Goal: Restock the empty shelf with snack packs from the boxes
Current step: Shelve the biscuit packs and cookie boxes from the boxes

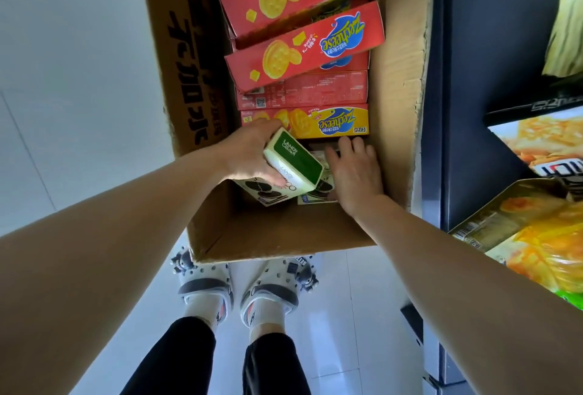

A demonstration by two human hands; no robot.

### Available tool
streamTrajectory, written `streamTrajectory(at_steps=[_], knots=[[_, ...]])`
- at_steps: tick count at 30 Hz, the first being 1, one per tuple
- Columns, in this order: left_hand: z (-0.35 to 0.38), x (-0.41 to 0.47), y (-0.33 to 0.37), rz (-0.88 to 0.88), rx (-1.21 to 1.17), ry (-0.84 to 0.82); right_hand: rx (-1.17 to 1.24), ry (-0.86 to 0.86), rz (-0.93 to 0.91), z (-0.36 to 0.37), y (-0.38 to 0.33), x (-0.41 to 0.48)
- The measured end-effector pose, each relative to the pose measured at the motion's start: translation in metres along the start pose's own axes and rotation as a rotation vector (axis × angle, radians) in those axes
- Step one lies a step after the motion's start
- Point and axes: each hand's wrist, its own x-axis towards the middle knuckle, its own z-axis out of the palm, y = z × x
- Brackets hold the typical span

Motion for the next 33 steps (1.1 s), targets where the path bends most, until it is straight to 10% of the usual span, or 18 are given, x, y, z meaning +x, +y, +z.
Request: streamTrajectory(at_steps=[17,33], knots=[[-0.041,-0.136,0.076,-0.215,-0.542,0.367,1.264,-0.203,0.535,-0.162,0.025,-0.058],[-0.106,-0.372,0.239,0.011,-0.529,0.621,1.908,-0.101,0.553,-0.406,0.029,-0.254]])
